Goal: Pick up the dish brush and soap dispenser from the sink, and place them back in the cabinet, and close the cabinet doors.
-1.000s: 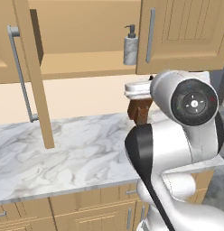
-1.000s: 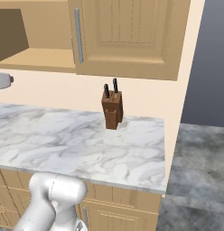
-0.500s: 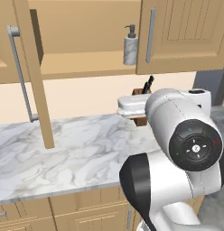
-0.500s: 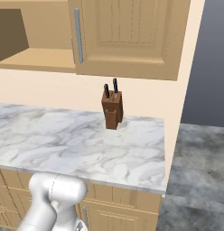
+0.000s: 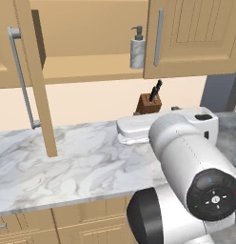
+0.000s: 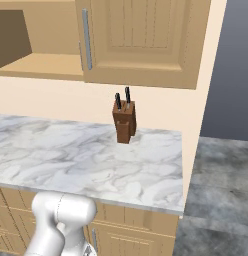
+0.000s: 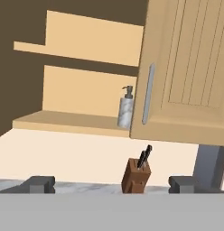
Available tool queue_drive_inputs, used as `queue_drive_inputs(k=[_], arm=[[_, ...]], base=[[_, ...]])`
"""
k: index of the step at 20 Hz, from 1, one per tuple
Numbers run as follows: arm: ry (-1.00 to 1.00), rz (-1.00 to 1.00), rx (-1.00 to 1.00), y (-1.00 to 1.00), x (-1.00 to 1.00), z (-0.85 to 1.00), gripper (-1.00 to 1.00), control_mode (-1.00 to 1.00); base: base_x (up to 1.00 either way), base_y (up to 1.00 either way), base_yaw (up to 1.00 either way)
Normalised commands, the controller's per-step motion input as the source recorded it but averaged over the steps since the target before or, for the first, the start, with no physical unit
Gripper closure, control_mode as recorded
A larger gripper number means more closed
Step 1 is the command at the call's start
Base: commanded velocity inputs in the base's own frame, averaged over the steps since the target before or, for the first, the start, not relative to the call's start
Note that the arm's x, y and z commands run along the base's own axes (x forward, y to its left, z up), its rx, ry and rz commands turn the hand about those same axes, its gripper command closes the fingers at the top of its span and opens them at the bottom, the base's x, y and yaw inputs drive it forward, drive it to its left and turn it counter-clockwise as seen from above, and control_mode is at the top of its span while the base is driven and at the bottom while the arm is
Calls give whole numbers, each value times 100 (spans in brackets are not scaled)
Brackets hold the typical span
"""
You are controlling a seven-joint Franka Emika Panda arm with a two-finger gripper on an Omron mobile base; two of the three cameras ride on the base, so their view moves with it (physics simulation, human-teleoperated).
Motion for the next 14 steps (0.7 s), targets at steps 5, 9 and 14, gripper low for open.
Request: queue_drive_inputs(k=[5,9,14], arm=[[-2,13,0,36,0,-11,-100,-100],[-3,12,0,32,-6,-4,-100,-100],[-3,7,0,36,-8,0,-100,-100]], base=[[0,0,0],[0,0,0],[0,0,0]])
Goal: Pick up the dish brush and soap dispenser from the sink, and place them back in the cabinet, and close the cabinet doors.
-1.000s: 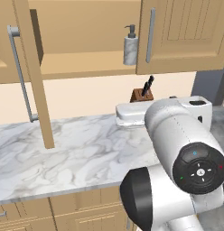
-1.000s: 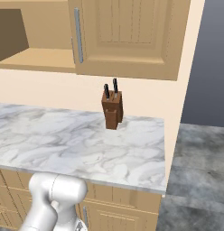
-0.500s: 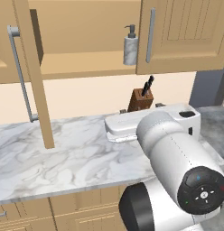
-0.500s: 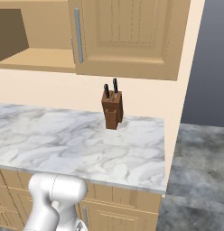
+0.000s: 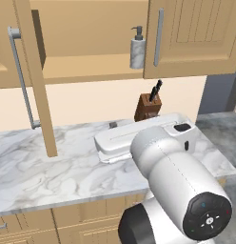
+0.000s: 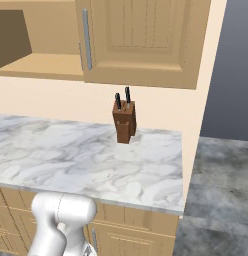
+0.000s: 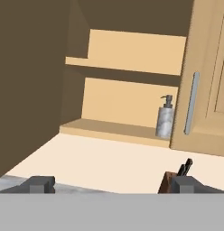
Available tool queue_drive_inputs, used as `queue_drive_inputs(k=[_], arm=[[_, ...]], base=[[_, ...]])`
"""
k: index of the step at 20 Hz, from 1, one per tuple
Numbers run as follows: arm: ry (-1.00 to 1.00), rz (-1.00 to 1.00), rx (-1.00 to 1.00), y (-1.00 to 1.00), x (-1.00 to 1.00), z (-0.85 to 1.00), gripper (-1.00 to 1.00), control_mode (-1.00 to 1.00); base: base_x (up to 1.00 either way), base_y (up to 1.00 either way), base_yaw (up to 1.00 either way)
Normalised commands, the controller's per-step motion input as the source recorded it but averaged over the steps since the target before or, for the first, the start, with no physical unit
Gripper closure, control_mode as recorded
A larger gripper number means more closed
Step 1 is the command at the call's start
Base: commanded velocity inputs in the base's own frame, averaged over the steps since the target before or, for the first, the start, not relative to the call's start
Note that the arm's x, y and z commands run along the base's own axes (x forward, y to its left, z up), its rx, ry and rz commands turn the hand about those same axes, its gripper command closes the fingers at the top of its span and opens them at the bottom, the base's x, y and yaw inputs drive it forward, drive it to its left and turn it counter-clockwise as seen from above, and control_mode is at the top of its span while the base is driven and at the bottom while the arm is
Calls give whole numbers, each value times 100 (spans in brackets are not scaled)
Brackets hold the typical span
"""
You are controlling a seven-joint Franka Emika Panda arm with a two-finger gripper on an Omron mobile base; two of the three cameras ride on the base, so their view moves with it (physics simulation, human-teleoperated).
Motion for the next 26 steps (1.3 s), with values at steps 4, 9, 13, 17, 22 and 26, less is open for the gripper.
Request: queue_drive_inputs(k=[4,9,13,17,22,26], arm=[[-1,4,0,41,-12,-1,-100,-100],[-2,3,0,38,-11,-1,-100,-100],[-5,5,0,30,-4,0,-100,-100],[-1,5,0,29,0,0,-100,-100],[0,4,0,32,0,0,-100,-100],[0,3,0,36,0,0,-100,-100]], base=[[0,0,0],[0,0,0],[0,0,0],[0,0,0],[0,0,0],[0,0,0]])
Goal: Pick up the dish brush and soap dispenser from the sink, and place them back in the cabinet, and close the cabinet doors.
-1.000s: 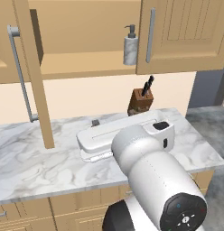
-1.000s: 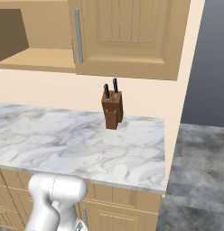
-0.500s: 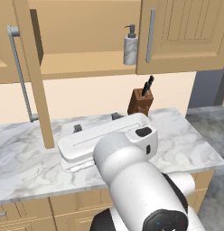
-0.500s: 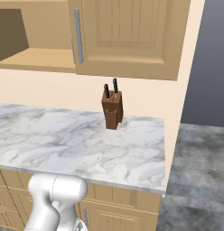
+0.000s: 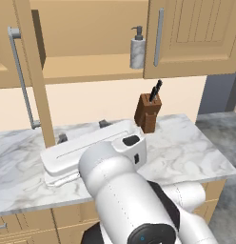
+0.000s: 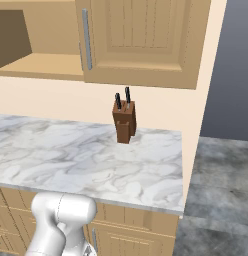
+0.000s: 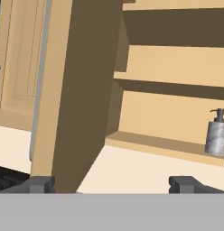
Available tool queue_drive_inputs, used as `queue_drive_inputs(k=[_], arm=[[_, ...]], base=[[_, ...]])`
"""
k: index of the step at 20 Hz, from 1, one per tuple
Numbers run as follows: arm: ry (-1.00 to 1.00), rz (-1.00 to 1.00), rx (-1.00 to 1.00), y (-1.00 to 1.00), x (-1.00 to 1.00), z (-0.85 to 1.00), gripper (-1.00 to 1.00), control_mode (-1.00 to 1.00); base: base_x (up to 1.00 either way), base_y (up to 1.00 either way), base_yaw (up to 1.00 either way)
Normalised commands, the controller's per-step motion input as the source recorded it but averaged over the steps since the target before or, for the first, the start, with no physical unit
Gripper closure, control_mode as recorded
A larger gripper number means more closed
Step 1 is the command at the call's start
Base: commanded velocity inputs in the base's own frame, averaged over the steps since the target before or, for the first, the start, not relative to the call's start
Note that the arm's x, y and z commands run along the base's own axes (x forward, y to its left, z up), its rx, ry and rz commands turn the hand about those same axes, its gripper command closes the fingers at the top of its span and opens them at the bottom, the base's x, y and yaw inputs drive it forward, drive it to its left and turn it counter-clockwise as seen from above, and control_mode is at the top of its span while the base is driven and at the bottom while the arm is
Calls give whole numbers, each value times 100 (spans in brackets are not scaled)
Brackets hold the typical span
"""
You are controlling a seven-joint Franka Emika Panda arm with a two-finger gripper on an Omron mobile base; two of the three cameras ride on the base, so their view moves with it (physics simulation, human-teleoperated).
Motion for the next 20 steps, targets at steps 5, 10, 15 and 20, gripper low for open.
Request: queue_drive_inputs(k=[5,10,15,20], arm=[[0,2,0,35,0,0,-100,-100],[0,0,0,26,0,0,-100,-100],[0,0,0,16,0,0,-100,-100],[-2,0,0,14,0,-3,-100,-100]], base=[[0,0,0],[0,0,0],[0,0,0],[0,0,0]])
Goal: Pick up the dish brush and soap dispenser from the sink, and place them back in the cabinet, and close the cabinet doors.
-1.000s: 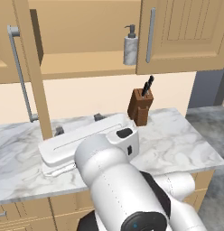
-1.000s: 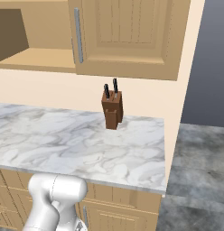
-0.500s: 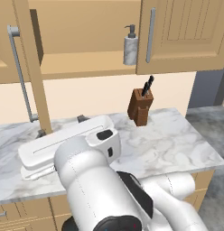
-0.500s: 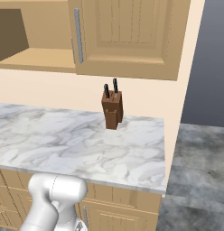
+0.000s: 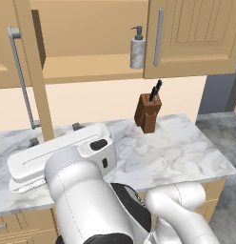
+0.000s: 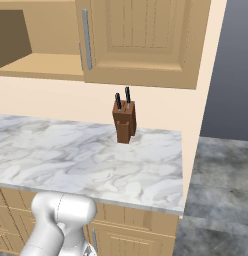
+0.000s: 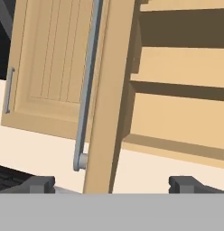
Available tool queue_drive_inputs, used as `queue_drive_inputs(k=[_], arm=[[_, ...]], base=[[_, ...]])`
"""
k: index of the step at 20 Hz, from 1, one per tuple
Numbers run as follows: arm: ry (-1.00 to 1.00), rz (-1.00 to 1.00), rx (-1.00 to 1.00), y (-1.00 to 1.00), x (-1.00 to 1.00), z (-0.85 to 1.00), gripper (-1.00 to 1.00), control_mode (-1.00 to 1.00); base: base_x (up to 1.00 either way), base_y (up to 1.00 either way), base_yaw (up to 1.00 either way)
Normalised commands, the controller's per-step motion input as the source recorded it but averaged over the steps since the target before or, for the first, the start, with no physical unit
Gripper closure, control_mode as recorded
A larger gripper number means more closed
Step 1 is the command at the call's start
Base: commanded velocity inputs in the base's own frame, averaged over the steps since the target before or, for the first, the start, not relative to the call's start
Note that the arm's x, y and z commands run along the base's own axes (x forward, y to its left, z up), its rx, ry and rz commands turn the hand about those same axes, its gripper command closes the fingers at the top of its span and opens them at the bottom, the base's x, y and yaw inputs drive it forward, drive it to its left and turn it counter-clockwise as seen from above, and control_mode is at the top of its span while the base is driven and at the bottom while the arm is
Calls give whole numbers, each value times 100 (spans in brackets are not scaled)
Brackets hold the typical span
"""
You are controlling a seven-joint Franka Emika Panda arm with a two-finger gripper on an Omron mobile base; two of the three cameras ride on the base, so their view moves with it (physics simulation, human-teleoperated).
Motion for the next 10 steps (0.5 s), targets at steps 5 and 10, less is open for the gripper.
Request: queue_drive_inputs(k=[5,10], arm=[[-4,0,0,18,0,-13,-100,-100],[-4,0,0,19,1,-9,-100,-100]], base=[[0,0,0],[0,0,0]])
